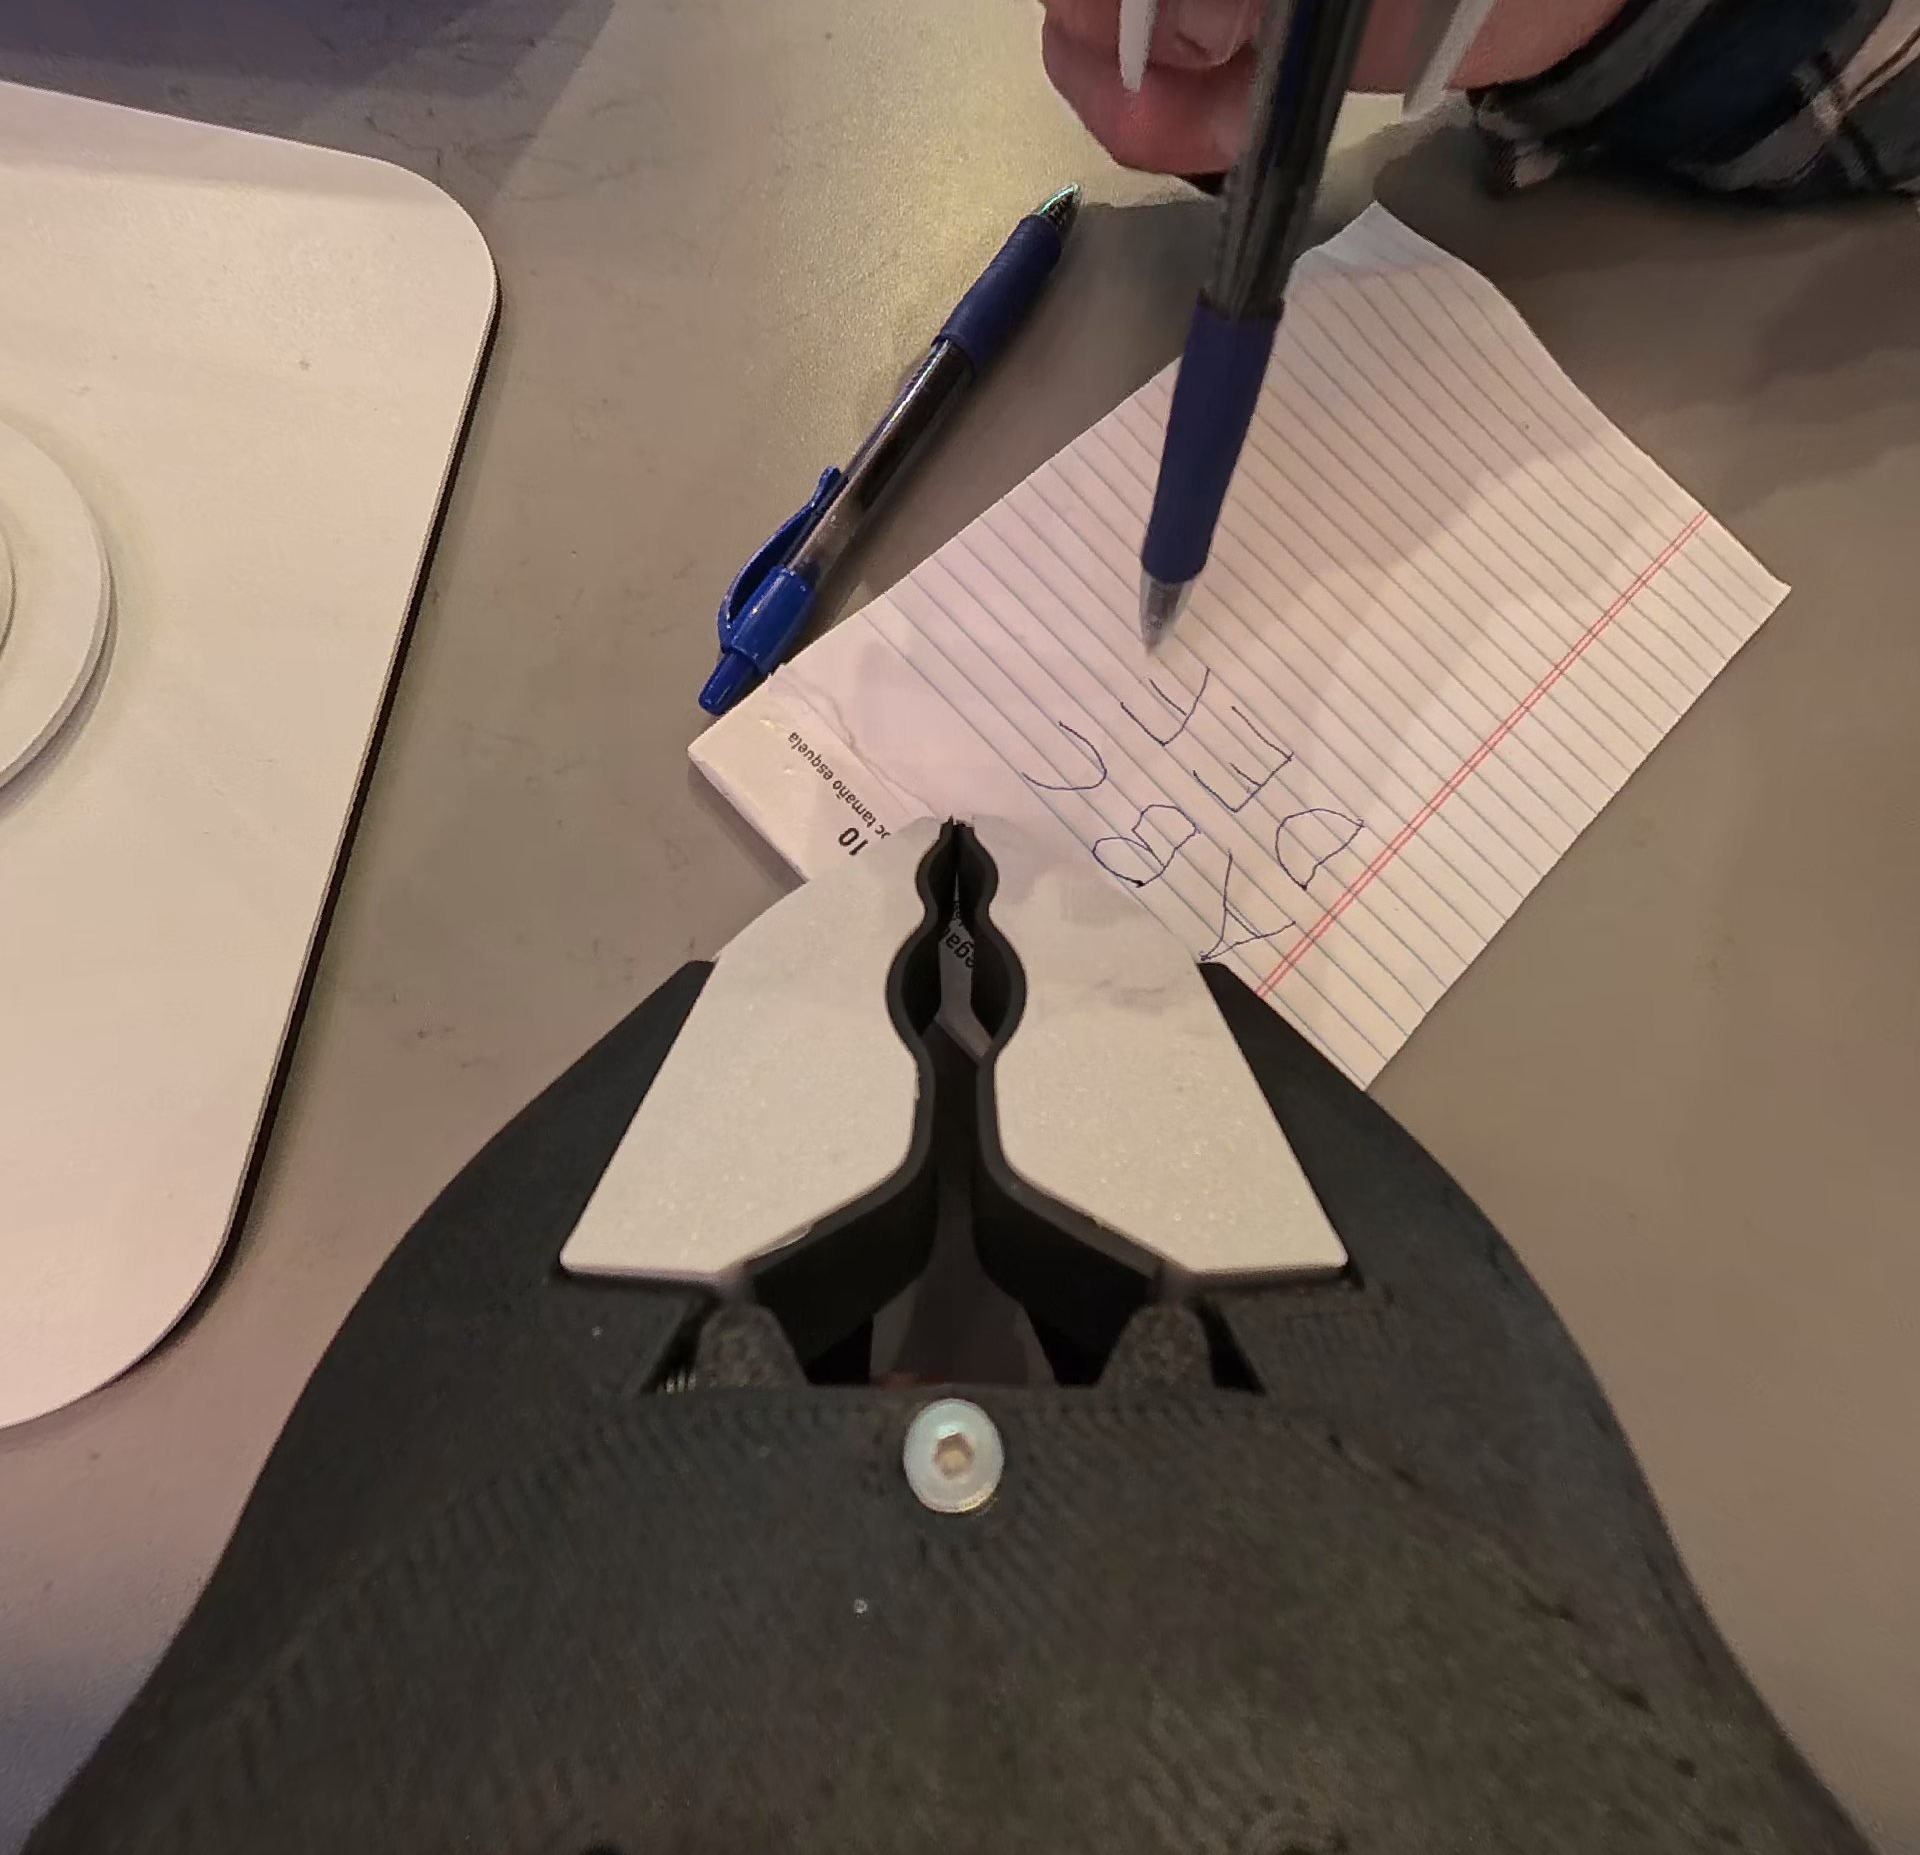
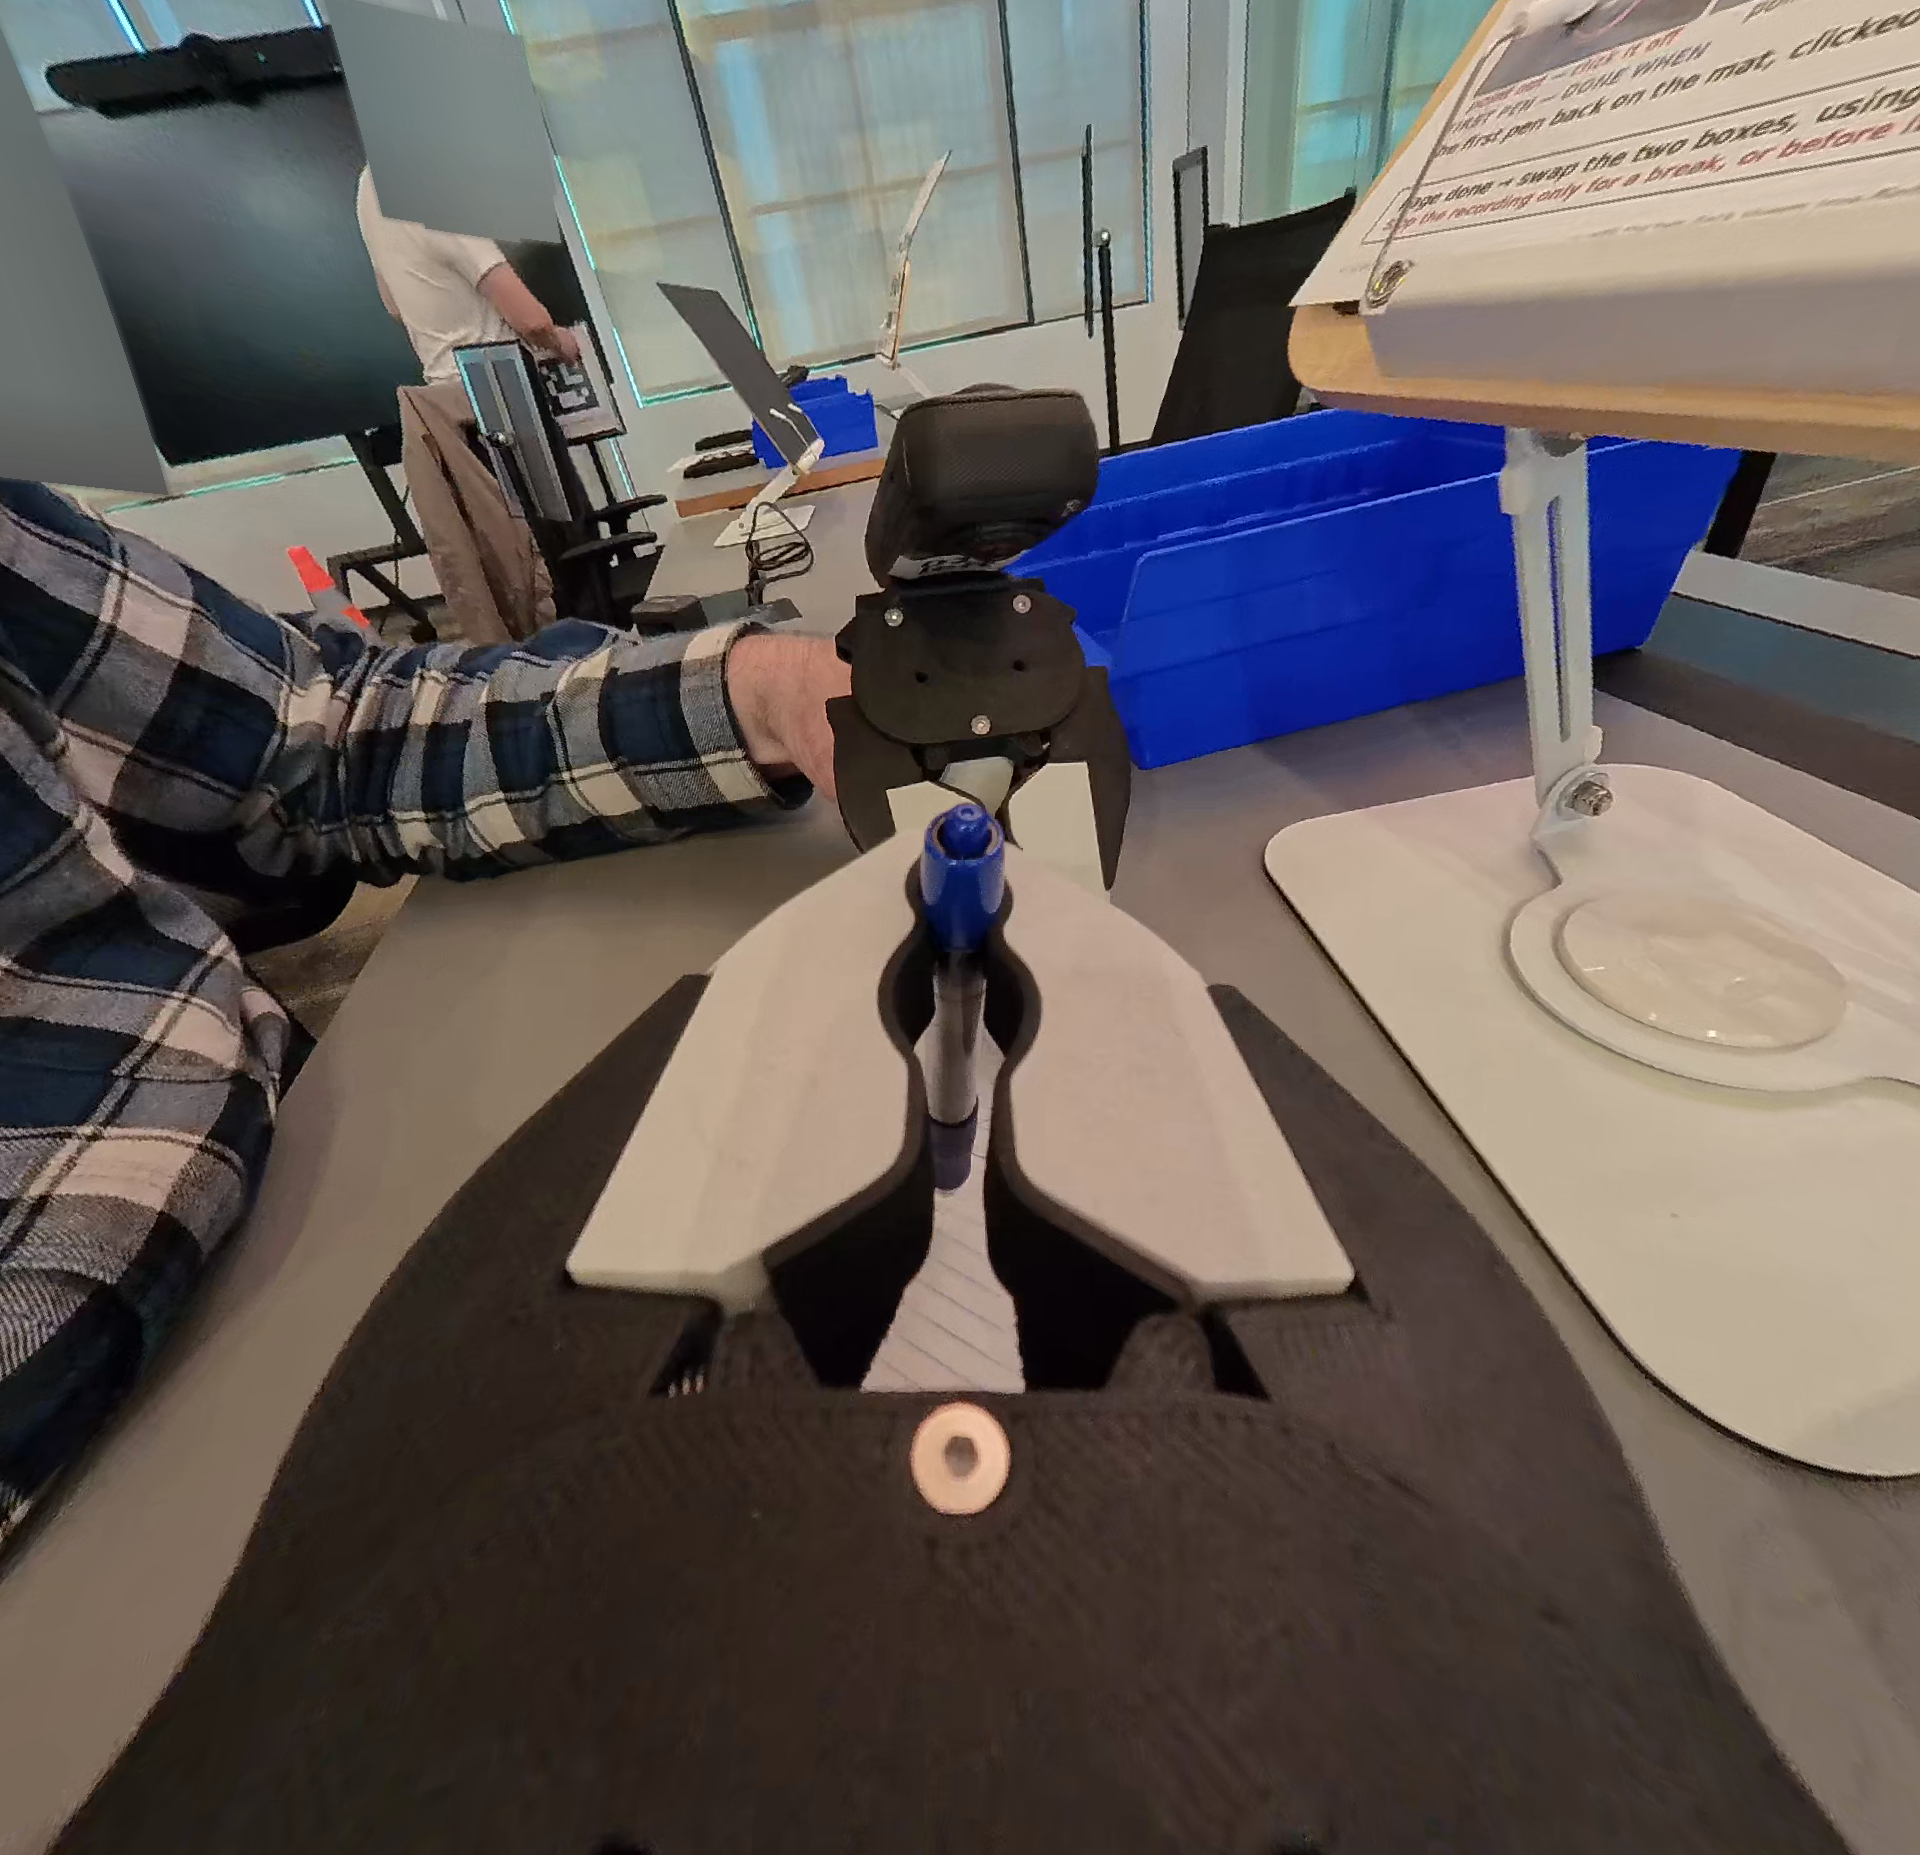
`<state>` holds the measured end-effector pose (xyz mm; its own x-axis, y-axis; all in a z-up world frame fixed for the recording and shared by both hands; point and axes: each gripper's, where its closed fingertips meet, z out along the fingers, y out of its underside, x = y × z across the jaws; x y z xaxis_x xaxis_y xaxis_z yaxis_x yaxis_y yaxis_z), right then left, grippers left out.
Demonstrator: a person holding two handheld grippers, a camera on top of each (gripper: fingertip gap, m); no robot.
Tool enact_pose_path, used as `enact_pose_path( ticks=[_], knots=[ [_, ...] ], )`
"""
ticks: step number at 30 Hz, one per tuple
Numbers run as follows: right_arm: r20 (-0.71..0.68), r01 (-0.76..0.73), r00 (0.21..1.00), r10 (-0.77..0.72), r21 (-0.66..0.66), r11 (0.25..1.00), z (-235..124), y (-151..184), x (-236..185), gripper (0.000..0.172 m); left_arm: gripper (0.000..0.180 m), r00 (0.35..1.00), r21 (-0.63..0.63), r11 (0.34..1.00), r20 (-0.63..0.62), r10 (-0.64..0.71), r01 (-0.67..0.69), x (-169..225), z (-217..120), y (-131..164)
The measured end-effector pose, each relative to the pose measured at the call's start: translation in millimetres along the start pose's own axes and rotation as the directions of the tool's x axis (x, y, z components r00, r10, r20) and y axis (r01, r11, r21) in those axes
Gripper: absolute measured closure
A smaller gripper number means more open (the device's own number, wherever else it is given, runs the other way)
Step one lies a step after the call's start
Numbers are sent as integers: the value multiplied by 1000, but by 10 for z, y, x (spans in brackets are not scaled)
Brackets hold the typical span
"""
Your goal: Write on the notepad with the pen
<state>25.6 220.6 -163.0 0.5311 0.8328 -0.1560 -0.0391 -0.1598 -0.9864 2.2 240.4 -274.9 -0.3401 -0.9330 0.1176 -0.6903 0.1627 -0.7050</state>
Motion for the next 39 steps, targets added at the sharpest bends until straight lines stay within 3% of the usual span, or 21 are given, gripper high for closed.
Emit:
enact_pose_path(
  ticks=[27,32,39],
  knots=[
    [-37,7,999,-6,36,999,-77,-86,52,167,180,1000,7,1000,5,2,-2,11,-26,9],
    [-69,-7,998,13,88,996,-104,-173,89,167,139,999,76,997,41,-3,0,-1,-59,-129],
    [-88,-5,996,14,107,994,-52,-250,44,168,139,995,224,971,63,71,-84,303,-31,-624]
  ],
)
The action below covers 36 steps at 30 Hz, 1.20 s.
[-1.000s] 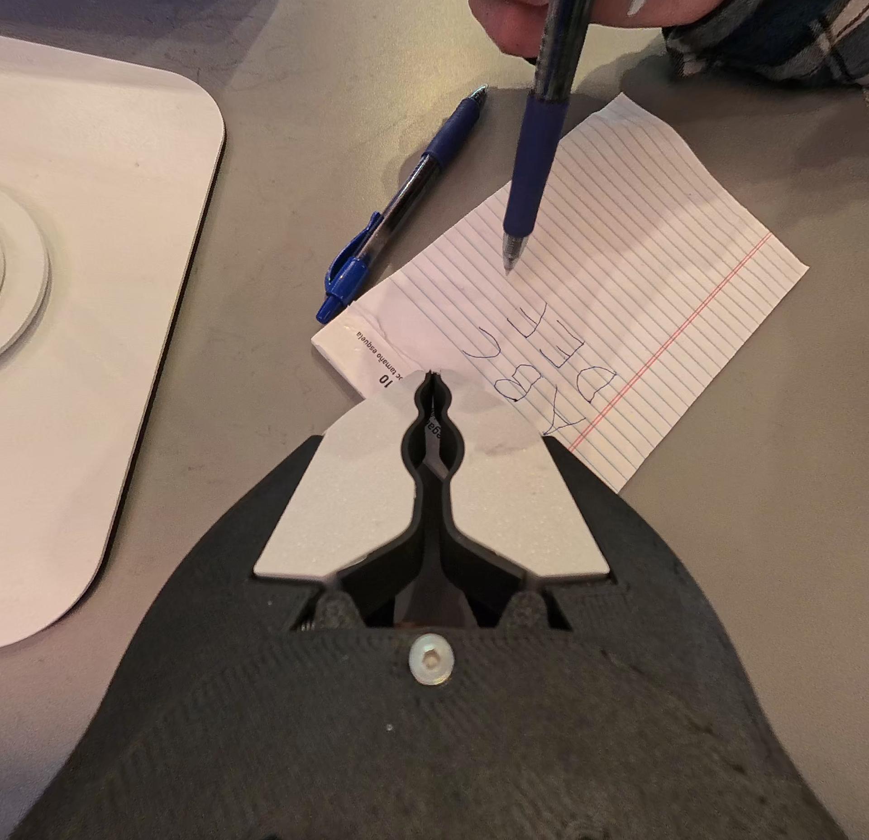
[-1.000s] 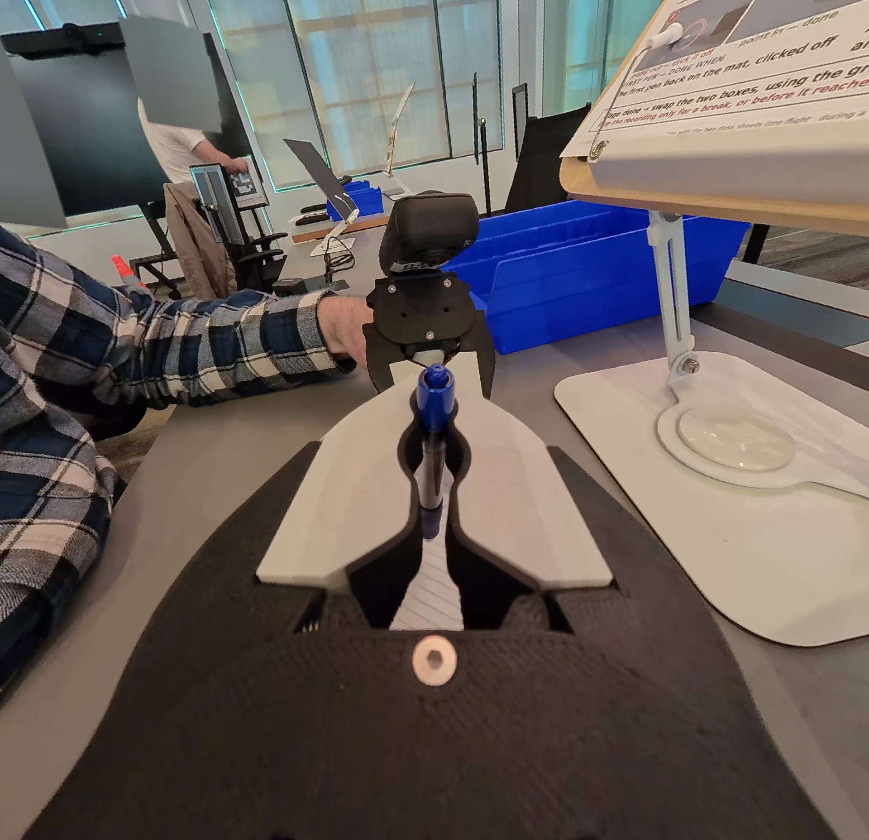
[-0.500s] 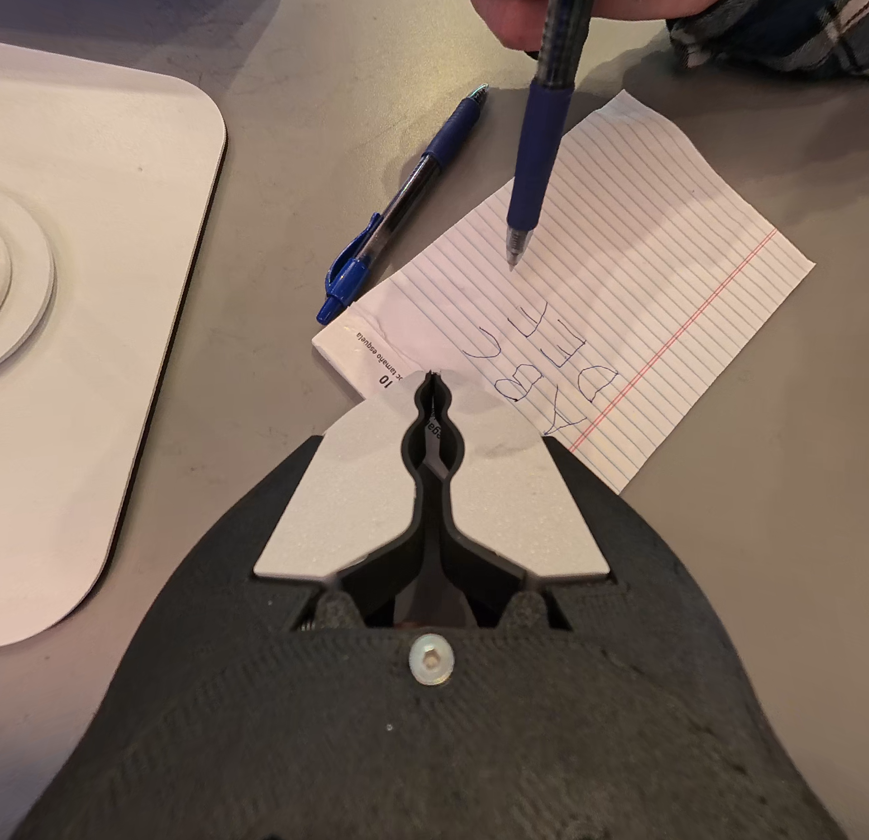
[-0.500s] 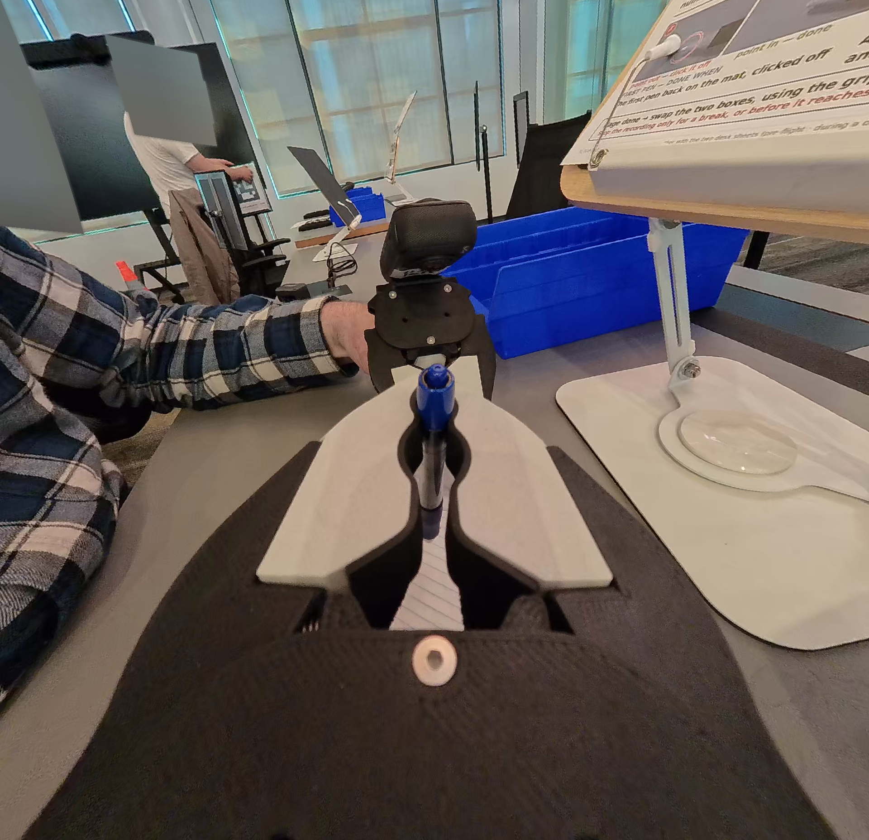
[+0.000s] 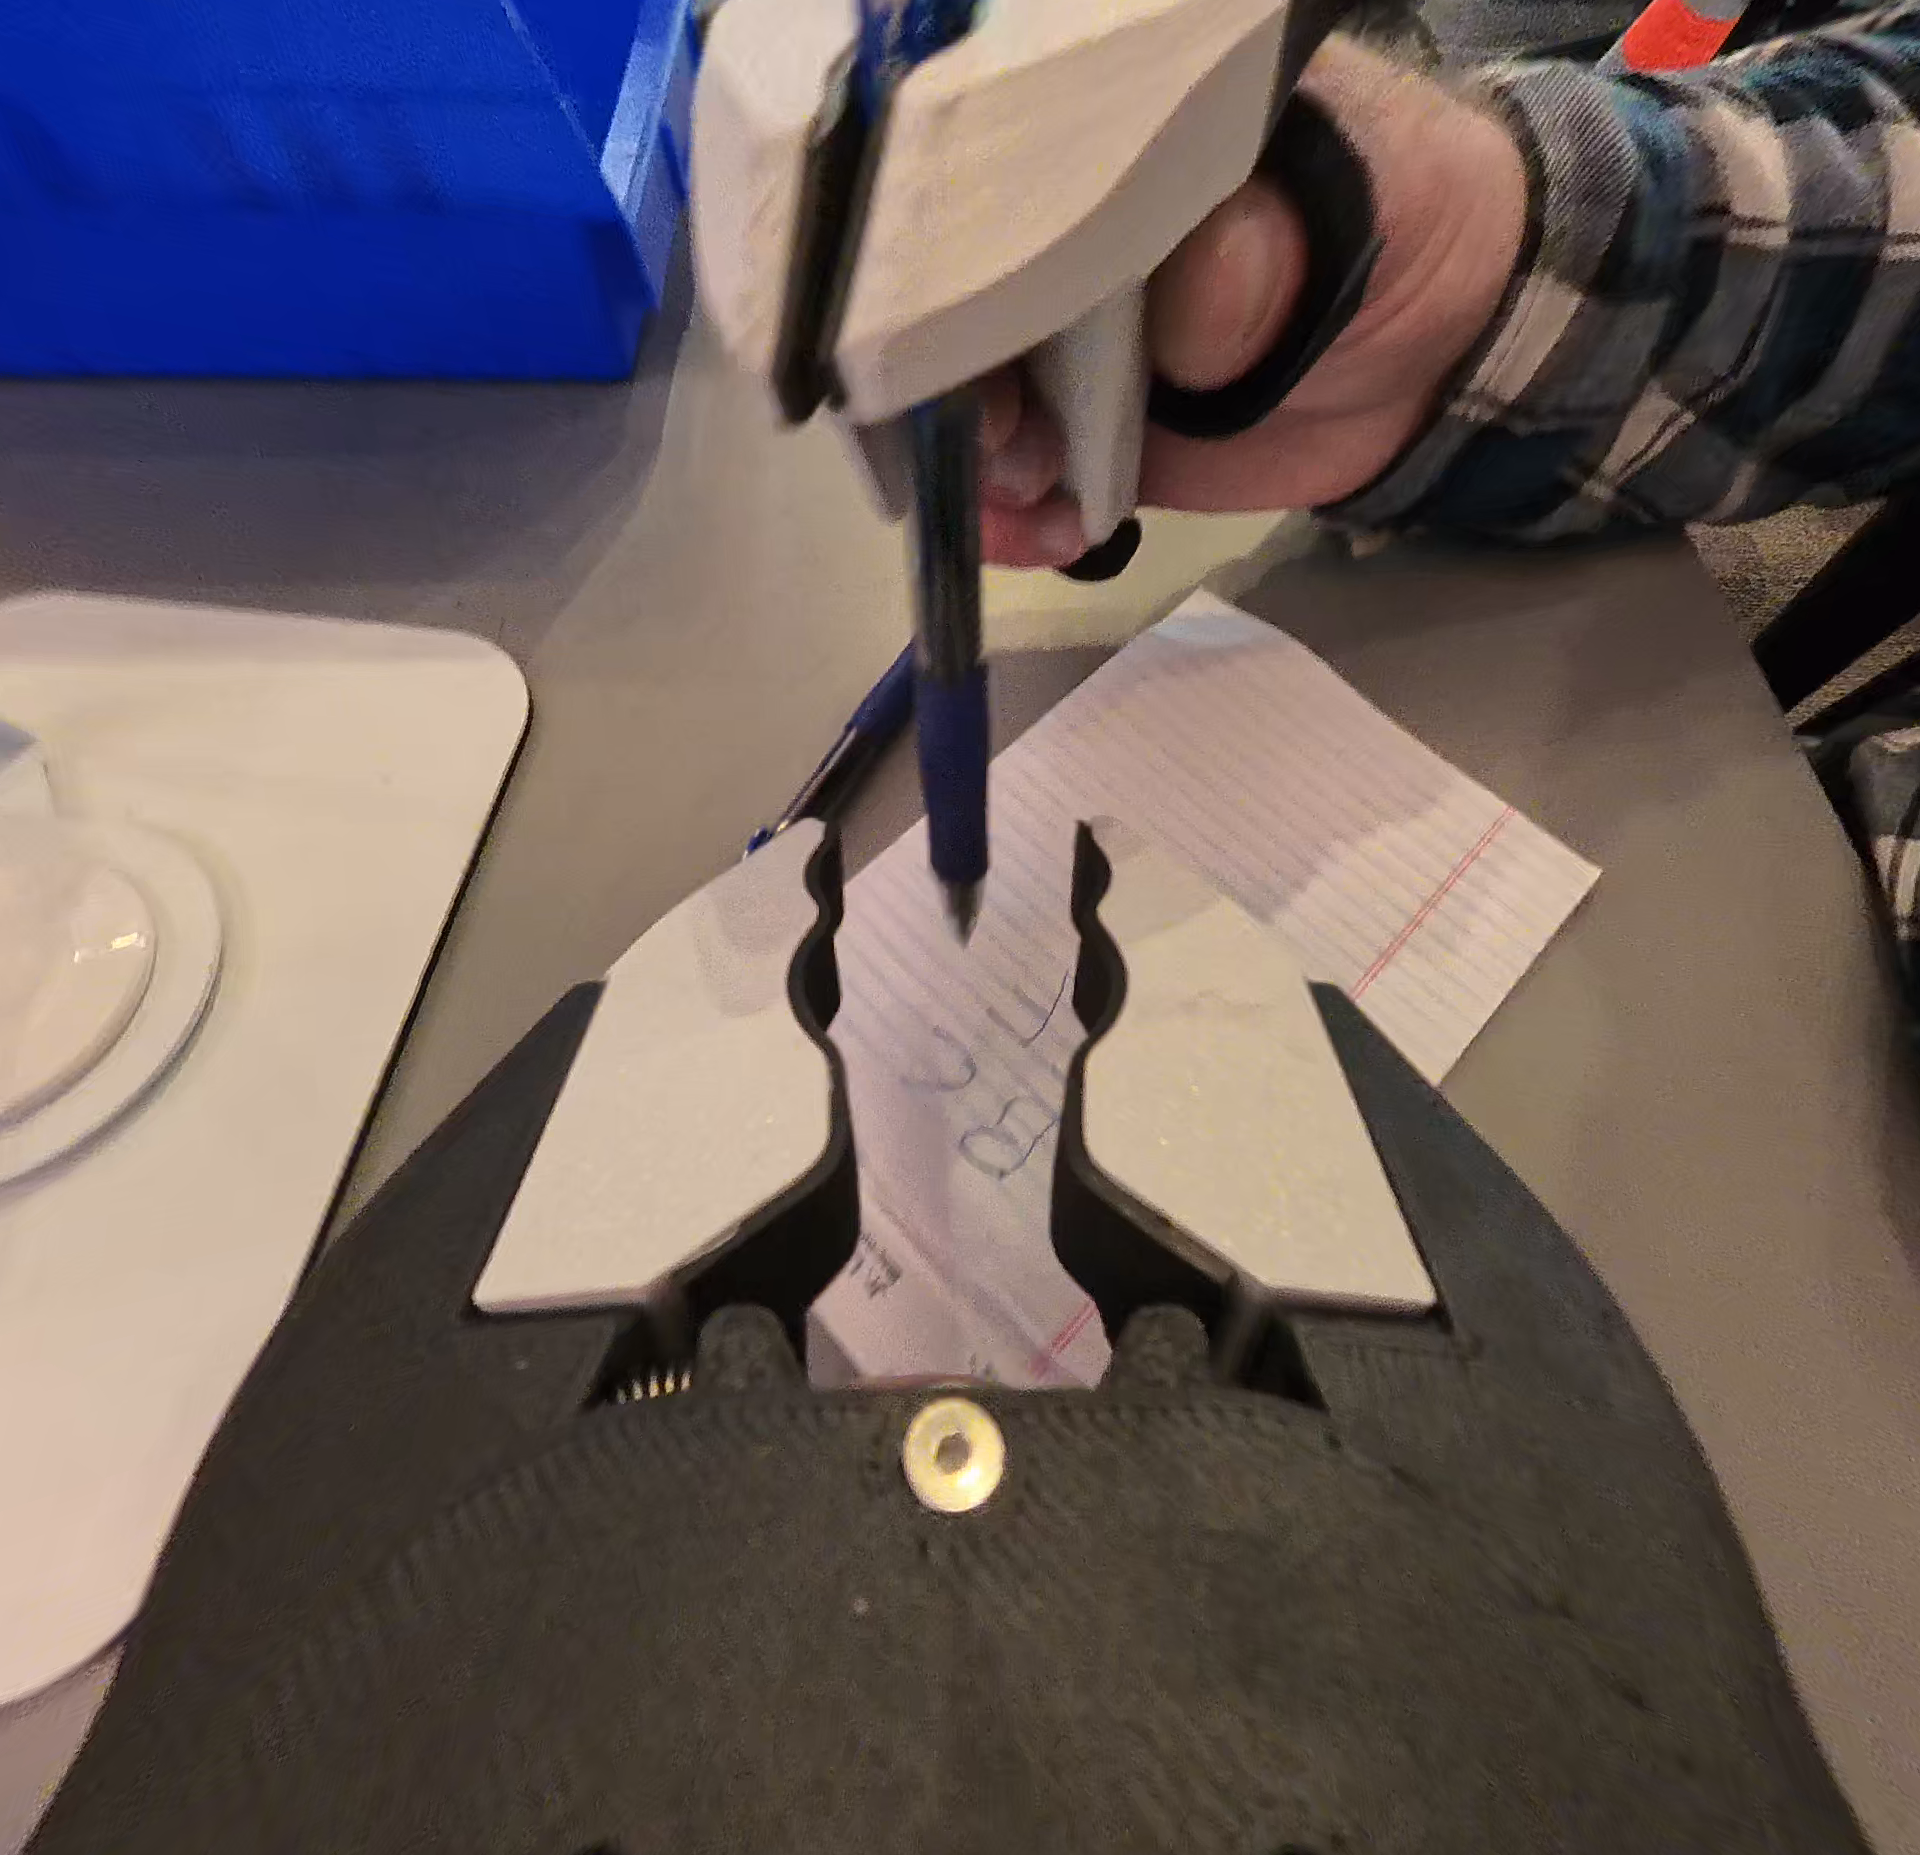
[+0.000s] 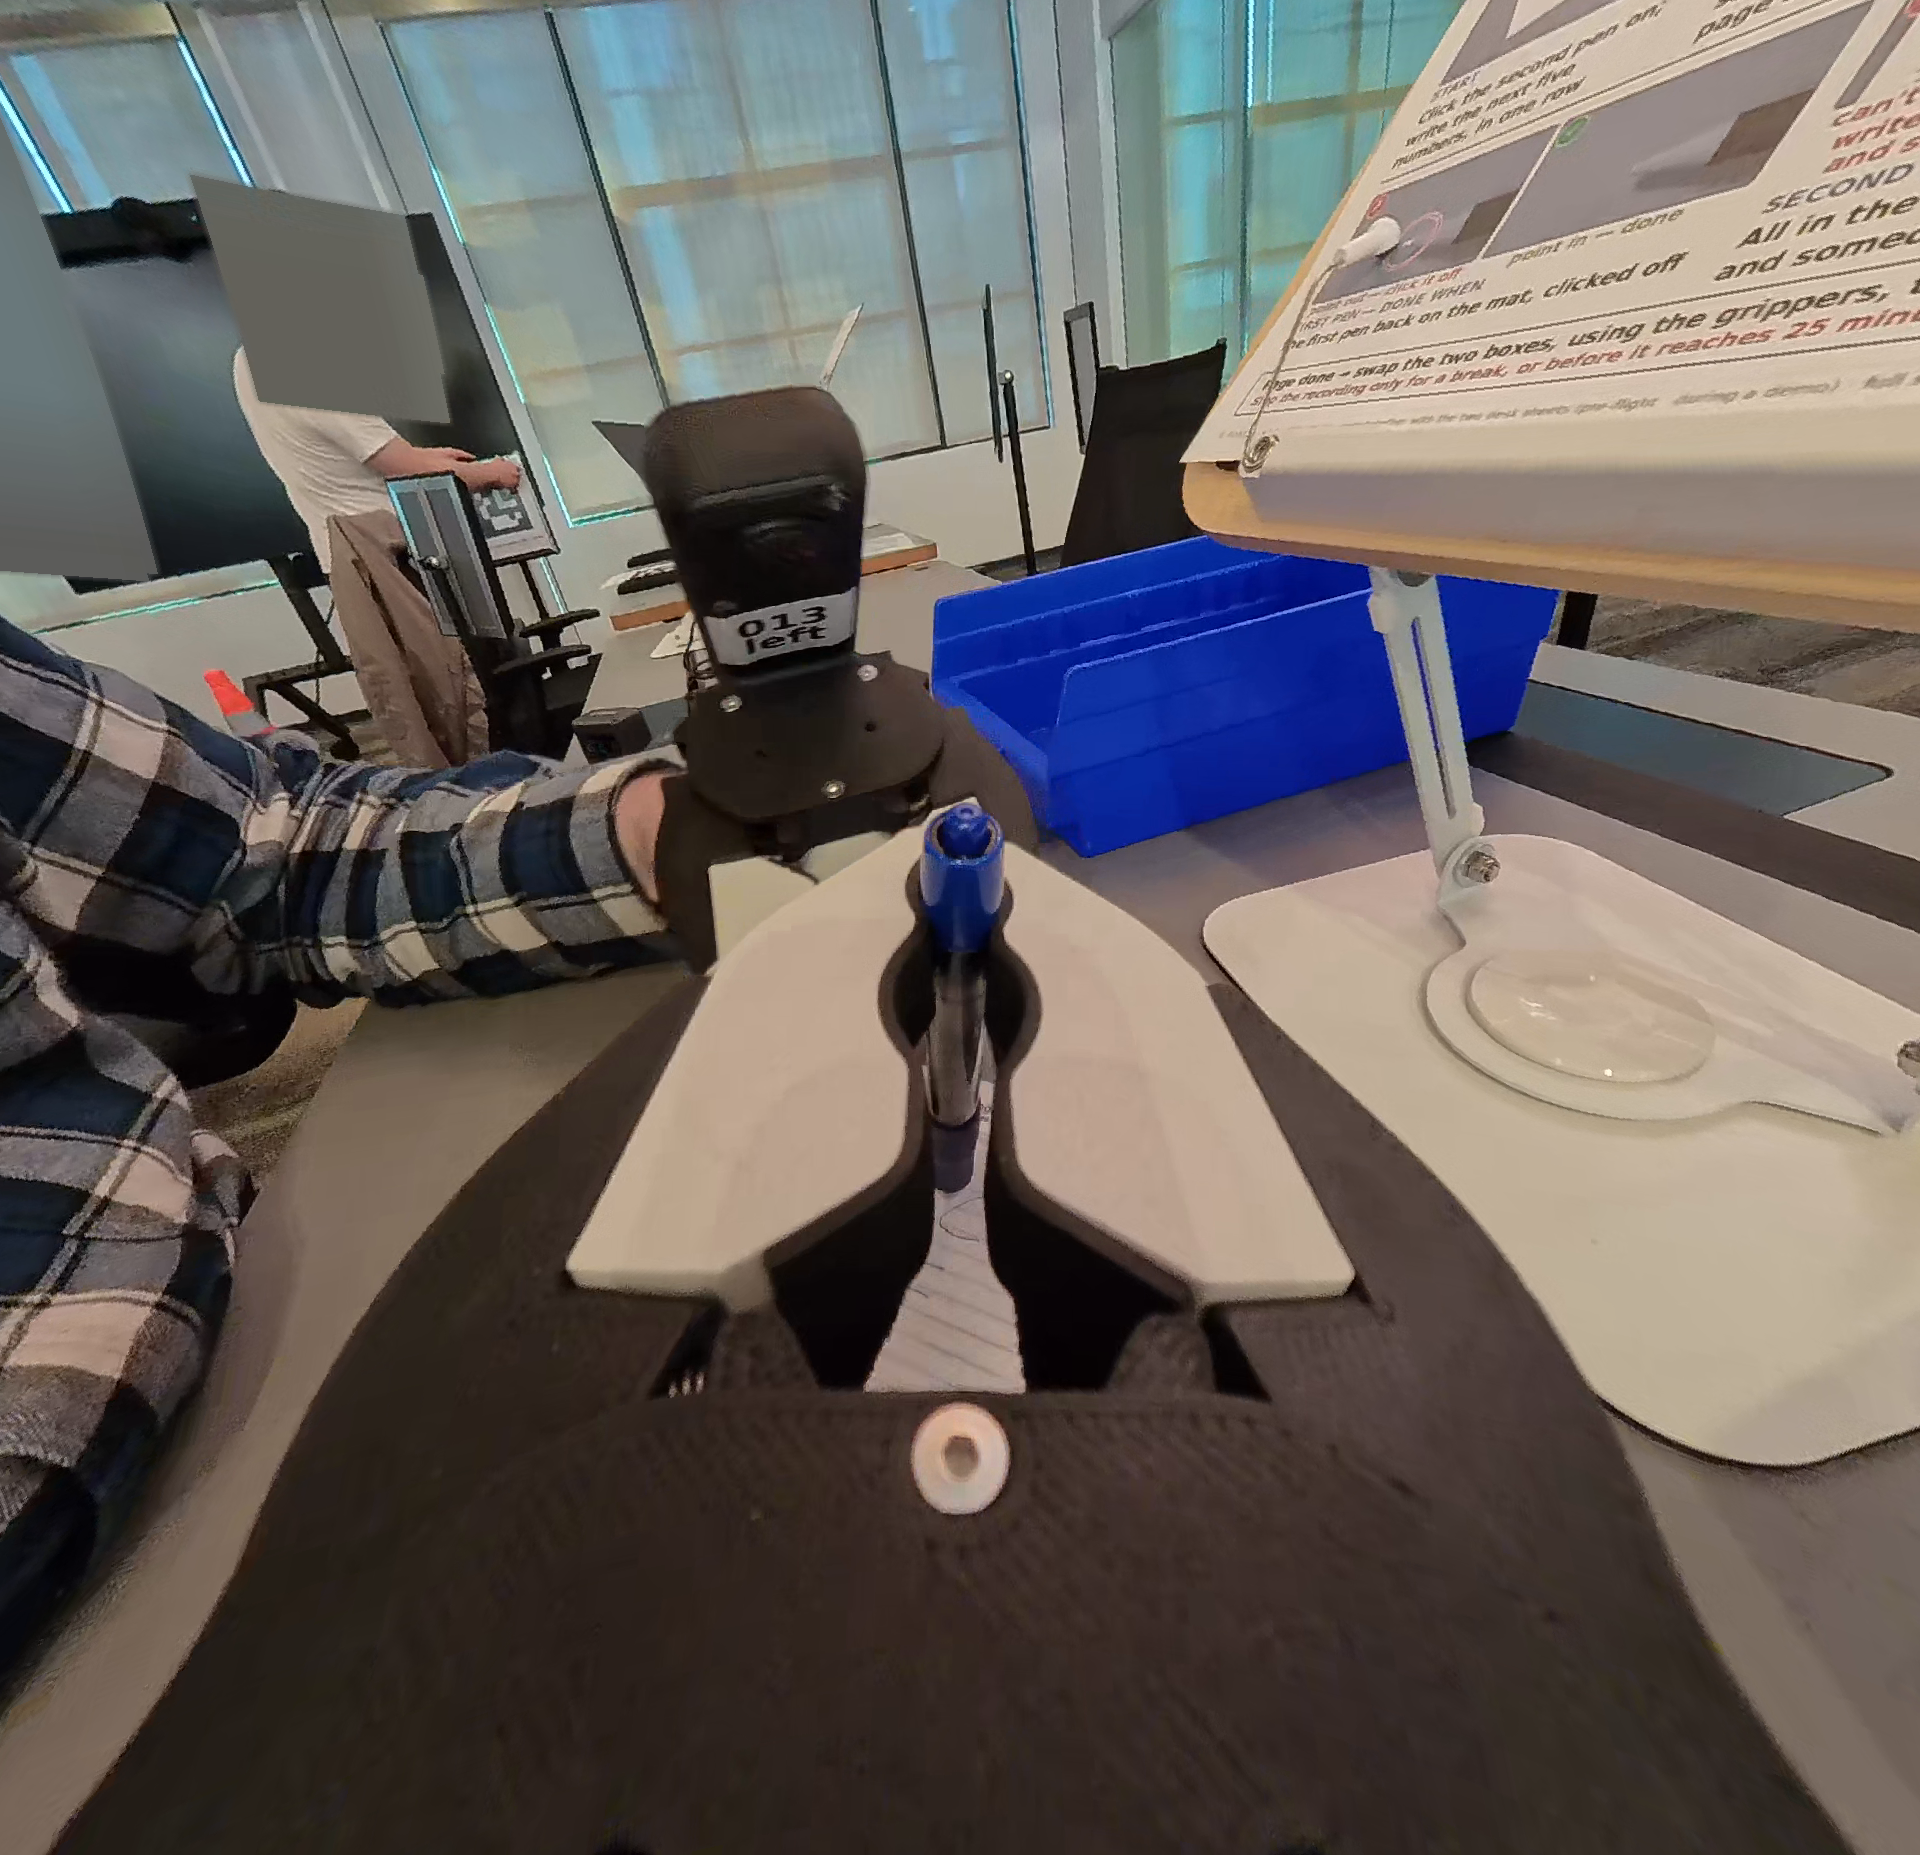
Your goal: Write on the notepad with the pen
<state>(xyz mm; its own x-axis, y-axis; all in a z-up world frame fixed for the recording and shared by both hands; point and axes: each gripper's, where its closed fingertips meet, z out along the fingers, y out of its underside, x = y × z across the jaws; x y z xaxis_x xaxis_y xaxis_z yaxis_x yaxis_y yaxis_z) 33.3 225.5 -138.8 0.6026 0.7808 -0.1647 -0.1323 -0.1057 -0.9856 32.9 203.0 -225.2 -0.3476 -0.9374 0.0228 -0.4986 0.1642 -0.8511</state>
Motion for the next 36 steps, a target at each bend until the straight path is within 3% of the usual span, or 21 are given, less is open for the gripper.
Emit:
enact_pose_path(
  ticks=[4,11,16,21,25,32,36],
  knots=[
    [7,-4,1000,4,9,1000,50,-20,-68,167,165,1000,33,999,24,5,-6,76,83,-112],
    [-25,15,1000,-14,35,999,60,-93,-60,165,169,994,117,988,-49,-100,105,101,93,-184],
    [-52,105,993,-103,44,993,17,-211,-49,128,169,956,144,958,-197,-217,247,205,98,-230],
    [-77,382,918,-389,-99,919,7,-231,-116,92,169,909,151,931,-315,-274,333,283,39,-282],
    [-33,552,821,-570,-209,807,13,-166,-198,91,169,884,107,930,-366,-291,351,364,61,-244],
    [51,656,726,-686,-354,667,-6,21,-203,115,169,858,105,914,-401,-322,392,367,41,-260],
    [-11,678,684,-729,-357,642,-12,-98,-168,104,169,859,101,917,-403,-316,385,371,41,-239]
  ],
)
